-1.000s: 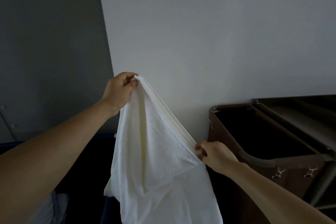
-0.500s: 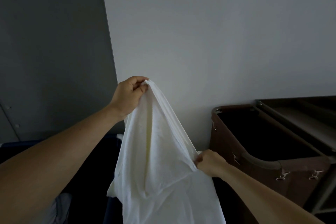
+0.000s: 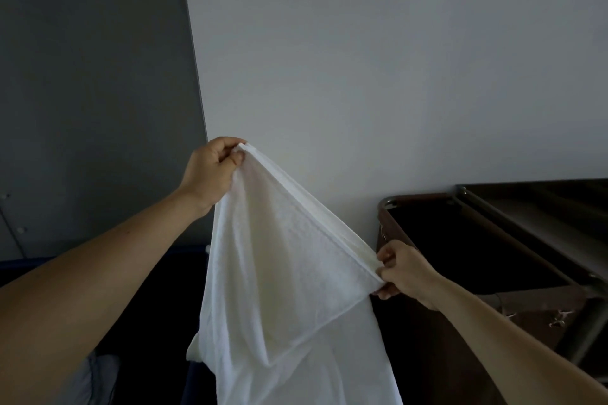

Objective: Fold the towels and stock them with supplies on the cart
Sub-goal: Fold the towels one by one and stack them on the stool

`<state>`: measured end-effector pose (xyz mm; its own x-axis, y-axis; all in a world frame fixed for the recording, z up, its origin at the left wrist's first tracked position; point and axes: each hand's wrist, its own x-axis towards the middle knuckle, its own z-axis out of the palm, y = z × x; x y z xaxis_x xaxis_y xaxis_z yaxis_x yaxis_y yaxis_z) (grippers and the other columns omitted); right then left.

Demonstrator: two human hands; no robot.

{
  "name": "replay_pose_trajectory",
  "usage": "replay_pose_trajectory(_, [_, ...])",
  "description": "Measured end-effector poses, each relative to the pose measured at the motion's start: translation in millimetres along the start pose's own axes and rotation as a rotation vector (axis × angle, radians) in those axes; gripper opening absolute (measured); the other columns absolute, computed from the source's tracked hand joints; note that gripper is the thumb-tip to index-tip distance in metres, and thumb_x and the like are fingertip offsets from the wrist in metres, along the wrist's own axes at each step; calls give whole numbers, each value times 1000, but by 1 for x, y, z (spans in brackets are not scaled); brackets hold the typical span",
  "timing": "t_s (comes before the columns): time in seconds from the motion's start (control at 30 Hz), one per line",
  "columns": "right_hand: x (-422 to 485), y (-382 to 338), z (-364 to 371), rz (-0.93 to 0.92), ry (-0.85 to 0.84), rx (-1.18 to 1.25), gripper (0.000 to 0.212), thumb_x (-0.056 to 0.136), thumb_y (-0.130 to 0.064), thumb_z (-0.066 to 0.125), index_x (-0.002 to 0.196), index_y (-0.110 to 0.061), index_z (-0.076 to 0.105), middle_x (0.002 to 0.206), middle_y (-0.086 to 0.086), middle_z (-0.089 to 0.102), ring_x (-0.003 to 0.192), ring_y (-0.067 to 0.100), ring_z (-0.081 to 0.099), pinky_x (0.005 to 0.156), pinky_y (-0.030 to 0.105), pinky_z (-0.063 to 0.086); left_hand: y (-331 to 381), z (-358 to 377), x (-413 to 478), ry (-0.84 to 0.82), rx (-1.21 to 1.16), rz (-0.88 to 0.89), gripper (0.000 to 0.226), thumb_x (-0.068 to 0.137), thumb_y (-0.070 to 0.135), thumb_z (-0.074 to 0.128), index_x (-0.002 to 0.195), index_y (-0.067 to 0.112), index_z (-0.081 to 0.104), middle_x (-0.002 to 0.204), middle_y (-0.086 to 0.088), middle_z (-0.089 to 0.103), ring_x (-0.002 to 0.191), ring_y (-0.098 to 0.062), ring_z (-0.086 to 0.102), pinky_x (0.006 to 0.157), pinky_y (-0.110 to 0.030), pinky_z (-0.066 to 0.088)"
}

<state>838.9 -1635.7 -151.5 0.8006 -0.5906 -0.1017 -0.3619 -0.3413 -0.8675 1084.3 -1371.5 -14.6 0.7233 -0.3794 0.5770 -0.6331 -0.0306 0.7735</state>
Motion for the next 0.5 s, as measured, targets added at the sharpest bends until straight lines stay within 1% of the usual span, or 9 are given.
replay_pose_trajectory(0.1, [-12,-7,-4,-189,-29,-100,18,95,-5,62,97,-18,49,91,12,70,67,28,74,60,36,59,-2,-5,7,24,11,-12,22,99,17,58,119,18,68,102,13,69,90,6,63,76,-9,46])
replay_pose_trajectory(0.17, [-19,-15,-4,-240,-95,-257,14,99,-8,56,93,-21,56,76,3,73,65,18,74,61,30,58,-3,-9,10,30,24,-16,22,99,17,58,119,19,68,103,13,69,93,2,63,79,-12,46])
replay_pose_trajectory(0.2, [-22,-21,-4,-242,-145,-330,19,100,-8,53,91,-23,60,72,-3,73,63,13,72,60,25,56,-3,-10,12,36,29,-14,21,100,18,57,118,20,68,103,14,68,92,4,63,77,-9,45])
replay_pose_trajectory(0.23, [-26,-27,-3,-228,-199,-378,26,100,-8,51,87,-25,64,70,-6,72,61,9,70,60,21,53,-2,-10,13,44,34,-10,20,100,18,57,116,23,68,102,16,68,90,8,62,73,-6,44])
replay_pose_trajectory(0.3, [-33,-36,-4,-213,-310,-437,32,100,-15,47,80,-29,67,75,-3,73,60,5,67,61,18,49,1,-14,16,57,38,2,19,100,19,57,112,28,67,100,17,68,86,13,61,69,-5,44])
replay_pose_trajectory(0.37, [-37,-49,-14,-258,-351,-531,29,98,-34,43,85,-28,68,84,-1,73,67,5,67,68,17,48,4,-21,21,73,31,3,18,100,19,57,110,30,67,100,18,67,89,9,62,72,-9,45])
replay_pose_trajectory(0.4, [-36,-59,-23,-289,-314,-580,27,95,-45,44,91,-29,66,86,-3,71,71,6,67,71,19,48,8,-26,25,94,20,1,18,100,18,57,110,28,67,101,16,67,92,4,62,76,-13,45])
replay_pose_trajectory(0.43, [-33,-74,-35,-332,-225,-640,24,93,-53,50,95,-32,61,86,-6,69,74,7,66,73,22,50,15,-33,33,126,-1,-2,18,99,17,57,112,25,67,104,11,68,95,-2,62,81,-18,47])
replay_pose_trajectory(0.5, [-23,-123,-66,-437,53,-694,25,90,-54,64,93,-30,58,80,-8,66,74,13,65,70,32,53,34,-49,55,215,-61,-5,21,99,14,58,117,15,68,109,1,68,100,-13,61,85,-26,48])
